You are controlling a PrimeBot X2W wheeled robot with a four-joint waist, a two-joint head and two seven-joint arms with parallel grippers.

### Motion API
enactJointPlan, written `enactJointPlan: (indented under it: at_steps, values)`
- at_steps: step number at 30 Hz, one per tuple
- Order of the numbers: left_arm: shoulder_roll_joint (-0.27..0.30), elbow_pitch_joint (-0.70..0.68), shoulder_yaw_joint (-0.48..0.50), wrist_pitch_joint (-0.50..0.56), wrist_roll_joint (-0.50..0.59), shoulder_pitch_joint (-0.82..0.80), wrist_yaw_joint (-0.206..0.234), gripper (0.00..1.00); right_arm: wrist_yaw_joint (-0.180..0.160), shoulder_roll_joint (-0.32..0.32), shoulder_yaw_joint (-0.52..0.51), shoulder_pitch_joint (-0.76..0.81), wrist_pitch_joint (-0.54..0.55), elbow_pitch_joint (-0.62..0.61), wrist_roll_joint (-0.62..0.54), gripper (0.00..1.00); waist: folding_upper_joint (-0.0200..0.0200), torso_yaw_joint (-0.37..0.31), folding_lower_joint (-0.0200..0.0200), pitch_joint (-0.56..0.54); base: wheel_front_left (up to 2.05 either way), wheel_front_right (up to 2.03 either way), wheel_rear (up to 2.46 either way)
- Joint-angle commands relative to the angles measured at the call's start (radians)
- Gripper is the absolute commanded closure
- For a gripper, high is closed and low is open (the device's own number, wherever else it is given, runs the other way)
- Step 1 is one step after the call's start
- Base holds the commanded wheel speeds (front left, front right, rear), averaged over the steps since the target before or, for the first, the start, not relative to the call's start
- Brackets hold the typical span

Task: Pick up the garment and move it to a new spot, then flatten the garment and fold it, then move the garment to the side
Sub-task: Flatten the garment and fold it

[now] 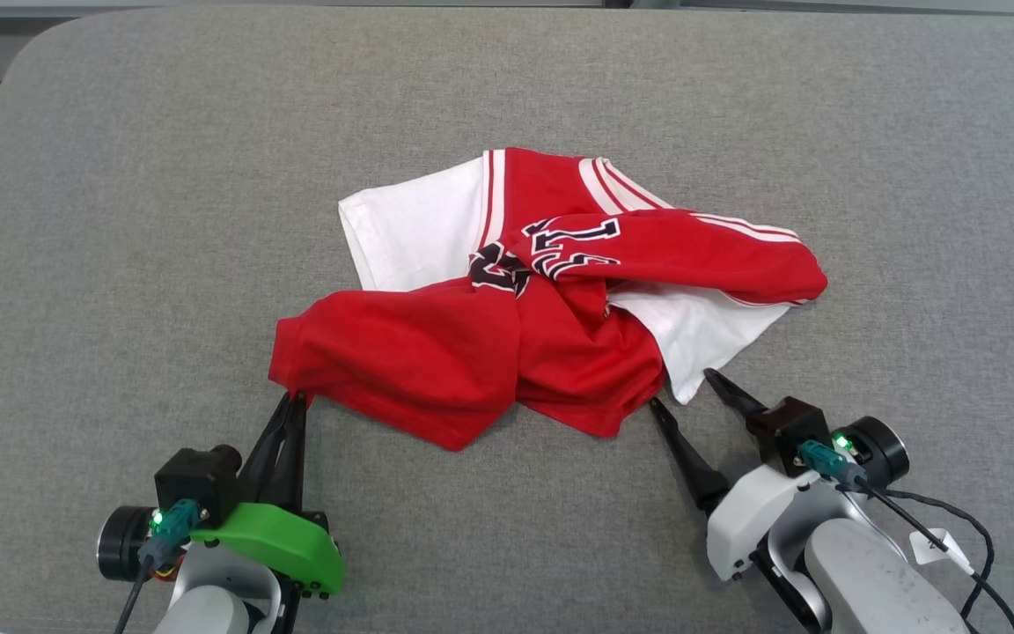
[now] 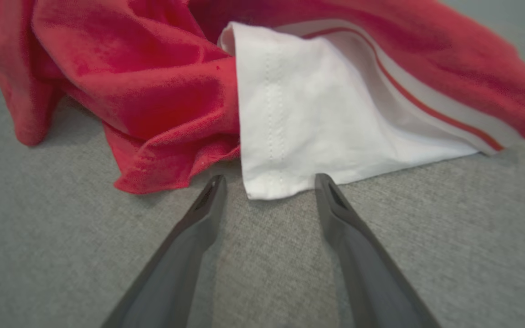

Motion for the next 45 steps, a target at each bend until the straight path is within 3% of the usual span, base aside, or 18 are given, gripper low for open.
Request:
enactJointPlan:
  at_steps: [1,2,3,4,8,12,21,29,40,45]
  values:
    - [0.001,-0.005,-0.002,-0.008,0.004,-0.016,0.003,1.00,-0.001,0.002,-0.008,-0.019,-0.013,0.026,-0.016,0.66,0.0000,0.007,0.0000,0.004,0.00,0.00,0.00]
    - [0.001,-0.008,-0.004,-0.009,0.006,-0.017,0.003,1.00,-0.001,0.004,-0.018,-0.025,-0.019,0.042,-0.020,0.93,0.0000,0.011,0.0000,0.005,0.00,0.00,0.00]
    - [0.001,-0.008,-0.004,-0.009,0.006,-0.017,0.003,1.00,-0.001,0.004,-0.018,-0.025,-0.019,0.042,-0.020,0.93,0.0000,0.011,0.0000,0.005,0.00,0.00,0.00]
    - [0.000,-0.012,-0.006,-0.009,0.007,-0.017,0.004,1.00,-0.001,0.007,-0.029,-0.031,-0.026,0.055,-0.026,1.00,0.0000,0.014,0.0000,0.006,0.00,0.00,0.00]
    - [0.007,-0.041,-0.009,-0.017,0.015,-0.021,0.007,1.00,-0.001,0.011,-0.082,-0.037,-0.058,0.043,-0.029,1.00,0.0000,0.020,0.0000,0.006,0.00,0.00,0.00]
    - [0.031,-0.112,-0.005,0.003,0.030,-0.025,0.023,1.00,-0.001,-0.005,-0.154,-0.023,-0.072,-0.055,-0.026,1.00,0.0000,0.016,0.0000,0.000,0.00,0.00,0.00]
    - [0.159,-0.391,0.046,0.125,0.078,-0.062,0.079,1.00,-0.001,-0.039,-0.332,-0.047,-0.076,-0.385,-0.059,1.00,0.0000,-0.026,0.0000,-0.028,0.00,0.00,0.00]
    - [0.248,-0.547,0.117,0.199,0.102,-0.149,0.102,1.00,-0.001,-0.078,-0.467,-0.139,-0.031,-0.570,-0.065,1.00,0.0000,-0.072,0.0000,-0.051,0.00,0.00,0.00]
    - [0.326,-0.637,0.224,0.246,0.127,-0.240,0.150,1.00,-0.001,-0.131,-0.636,-0.232,0.036,-0.684,-0.048,1.00,0.0000,-0.114,0.0000,-0.061,0.00,0.00,0.00]
    - [0.321,-0.659,0.220,0.266,0.128,-0.209,0.168,1.00,-0.001,-0.120,-0.635,-0.210,0.044,-0.681,-0.038,1.00,0.0000,-0.120,0.0000,-0.060,0.00,0.00,0.00]
